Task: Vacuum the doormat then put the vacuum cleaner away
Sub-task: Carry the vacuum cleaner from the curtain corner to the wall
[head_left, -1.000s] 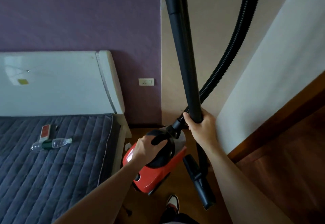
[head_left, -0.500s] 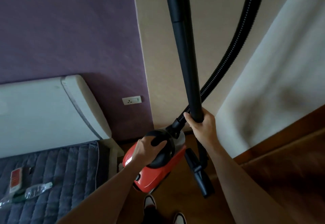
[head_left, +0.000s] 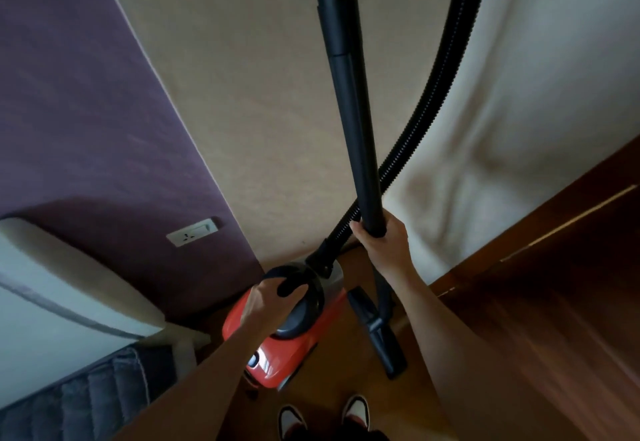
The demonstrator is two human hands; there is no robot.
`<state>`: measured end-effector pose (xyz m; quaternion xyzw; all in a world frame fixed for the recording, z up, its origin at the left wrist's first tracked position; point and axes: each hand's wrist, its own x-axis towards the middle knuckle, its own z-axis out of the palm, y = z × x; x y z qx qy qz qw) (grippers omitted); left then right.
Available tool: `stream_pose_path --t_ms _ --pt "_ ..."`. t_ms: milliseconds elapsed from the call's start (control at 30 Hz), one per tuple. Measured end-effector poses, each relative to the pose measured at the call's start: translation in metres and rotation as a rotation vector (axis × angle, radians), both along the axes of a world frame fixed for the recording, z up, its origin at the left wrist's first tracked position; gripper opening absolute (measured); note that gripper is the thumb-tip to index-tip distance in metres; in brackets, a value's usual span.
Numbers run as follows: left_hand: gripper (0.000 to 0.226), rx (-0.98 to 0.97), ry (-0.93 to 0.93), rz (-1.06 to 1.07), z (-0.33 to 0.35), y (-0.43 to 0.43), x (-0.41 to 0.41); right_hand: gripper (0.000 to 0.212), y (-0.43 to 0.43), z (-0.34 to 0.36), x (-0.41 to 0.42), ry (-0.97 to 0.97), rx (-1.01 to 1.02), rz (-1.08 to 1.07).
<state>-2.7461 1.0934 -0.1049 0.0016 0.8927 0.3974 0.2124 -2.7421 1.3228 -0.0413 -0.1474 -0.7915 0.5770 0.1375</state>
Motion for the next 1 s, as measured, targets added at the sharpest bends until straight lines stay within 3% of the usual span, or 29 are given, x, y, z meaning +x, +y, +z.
stream_pose_path --t_ms 267,500,733,1000 --pt "0.032 -0.062 0.025 -0.105 -0.110 0.040 -0.049 0.029 0.047 -0.109 -0.039 0.008 -0.028 -0.048" --pt "0.036 -0.153 0.041 -0.211 -0.268 0.062 -0.080 0.027 0.077 -0.260 -0.068 0.058 -0.005 -0.074" --pt "0.034 -0.115 0.030 -0.233 -0.417 0.081 -0.098 0.020 0.092 -0.398 -0.087 0.103 0.041 -0.064" --pt "0.038 -0.133 0.027 -0.299 -0.530 0.099 -0.115 0.027 0.108 -0.475 -0.102 0.215 -0.059 -0.080"
